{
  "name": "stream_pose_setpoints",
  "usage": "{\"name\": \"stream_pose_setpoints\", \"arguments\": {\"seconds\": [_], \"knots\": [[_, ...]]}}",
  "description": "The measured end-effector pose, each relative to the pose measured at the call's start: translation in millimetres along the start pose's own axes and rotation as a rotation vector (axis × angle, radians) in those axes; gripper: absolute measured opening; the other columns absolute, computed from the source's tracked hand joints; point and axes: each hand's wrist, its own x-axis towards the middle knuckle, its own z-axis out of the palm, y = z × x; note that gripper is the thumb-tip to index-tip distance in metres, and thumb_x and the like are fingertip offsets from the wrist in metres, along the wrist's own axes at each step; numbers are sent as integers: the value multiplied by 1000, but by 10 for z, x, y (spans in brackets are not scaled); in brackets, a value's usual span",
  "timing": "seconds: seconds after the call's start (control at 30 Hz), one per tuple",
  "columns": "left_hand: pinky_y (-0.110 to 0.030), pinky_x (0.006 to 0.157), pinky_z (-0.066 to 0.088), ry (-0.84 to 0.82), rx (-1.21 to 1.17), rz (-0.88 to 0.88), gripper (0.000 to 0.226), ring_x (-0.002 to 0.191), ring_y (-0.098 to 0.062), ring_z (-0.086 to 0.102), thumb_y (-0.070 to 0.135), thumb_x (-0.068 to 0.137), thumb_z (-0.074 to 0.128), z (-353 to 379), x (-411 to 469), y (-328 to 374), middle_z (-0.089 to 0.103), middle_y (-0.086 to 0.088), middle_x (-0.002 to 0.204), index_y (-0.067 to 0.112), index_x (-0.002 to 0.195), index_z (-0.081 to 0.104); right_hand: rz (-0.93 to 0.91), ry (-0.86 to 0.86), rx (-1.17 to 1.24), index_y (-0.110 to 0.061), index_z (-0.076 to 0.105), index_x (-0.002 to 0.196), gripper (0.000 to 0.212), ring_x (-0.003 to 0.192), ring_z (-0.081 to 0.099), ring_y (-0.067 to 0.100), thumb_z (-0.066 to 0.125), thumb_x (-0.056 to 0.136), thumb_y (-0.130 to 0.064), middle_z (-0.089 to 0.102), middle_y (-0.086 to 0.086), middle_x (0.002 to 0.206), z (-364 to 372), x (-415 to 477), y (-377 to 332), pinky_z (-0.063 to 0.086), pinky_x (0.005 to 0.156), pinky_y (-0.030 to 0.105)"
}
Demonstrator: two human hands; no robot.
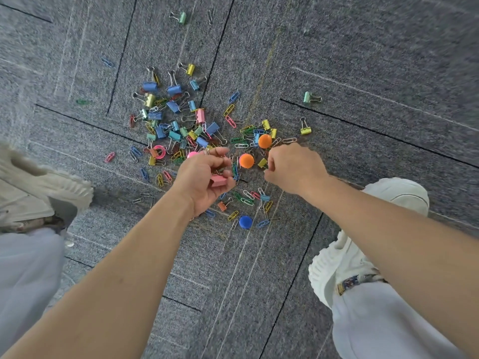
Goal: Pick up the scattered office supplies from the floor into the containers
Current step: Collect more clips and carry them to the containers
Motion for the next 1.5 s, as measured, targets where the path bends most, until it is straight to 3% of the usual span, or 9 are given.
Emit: {"name": "stream_pose_setpoints", "arguments": {"seconds": [0.17, 0.33, 0.5, 0.67, 0.8, 0.93, 1.17, 1.33, 1.5], "knots": [[-27, 46, 40, 29, 419, 144, 30, 50, -13, 42, 2, 94, 48, 192, 159, 35, 46, 0, 66, 17, 119, 55, -116, 52, 14, -24, 55, 114, 22, 73, 61, 26, 61, 94, -31, 67, 3, 91, -25, -22, 15, 43, 63, 31], [-27, 62, 50, 115, 1070, 572, 27, 64, -6, 50, 33, 91, 67, 471, 370, 231, 52, 16, 82, 36, 116, 61, -105, -44, 100, -20, 62, 106, 16, 79, 60, 31, 60, 90, -19, 61, 5, 87, -11, 15, -73, 47, 67, 36], [-24, 54, 44, 107, 1390, 505, 16, 58, -12, 56, 28, 85, 74, 660, 550, 395, 60, 2, 80, 29, 97, 64, -46, -82, 117, -22, 58, 92, 9, 80, 61, 29, 56, 89, -30, 63, 3, 88, -30, -38, 109, 51, 72, 37], [-23, 52, 42, 88, 1433, 452, 14, 58, -12, 54, 24, 80, 80, 635, 573, 397, 62, 2, 79, 23, 88, 68, 55, -55, 826, -14, 48, 70, 25, 52, 39, 12, 49, 94, -9, 47, -1, 62, -207, -45, 462, 33, 51, 26], [-29, 62, 51, 134, 1528, 486, 10, 72, -18, 61, 23, 81, 77, 671, 575, 289, 66, -4, 90, 24, 85, 68, 225, -105, 1603, -13, 39, 68, 18, 50, 35, 14, 39, 72, 4, 50, 6, 65, -312, -19, 586, 23, 49, 24], [-37, 67, 51, 169, 1622, 566, 13, 83, -28, 62, 23, 83, 74, 688, 544, 225, 63, -6, 94, 21, 82, 61, 166, -65, 1828, -16, 36, 64, 19, 51, 37, 16, 36, 58, 1, 50, 7, 61, -440, -27, 524, 17, 53, 27], [-31, 65, 48, 162, 1468, 542, 20, 73, -17, 61, 29, 84, 77, 559, 427, 197, 62, 0, 82, 20, 82, 60, 289, 4, 1880, -19, 34, 70, 25, 47, 31, 15, 21, 71, 2, 38, 3, 56, -506, 69, 459, 15, 51, 24], [-35, 66, 61, 24, 892, 294, 10, 58, -9, 54, 17, 94, 64, 531, 336, 351, 61, -3, 79, 12, 100, 68, 267, -23, 1924, -9, 64, 95, 42, 50, 38, 16, 32, 68, -2, 44, 5, 58, -464, 48, 544, 24, 50, 24], [-21, 55, 53, -29, 332, 83, 14, 60, -8, 54, 14, 96, 59, 643, 370, 463, 58, -8, 85, 4, 102, 66, 236, -70, 2112, -4, 65, 67, 29, 60, 53, 22, 43, 74, -22, 55, 11, 71, -572, 75, 693, 43, 47, 22]]}}
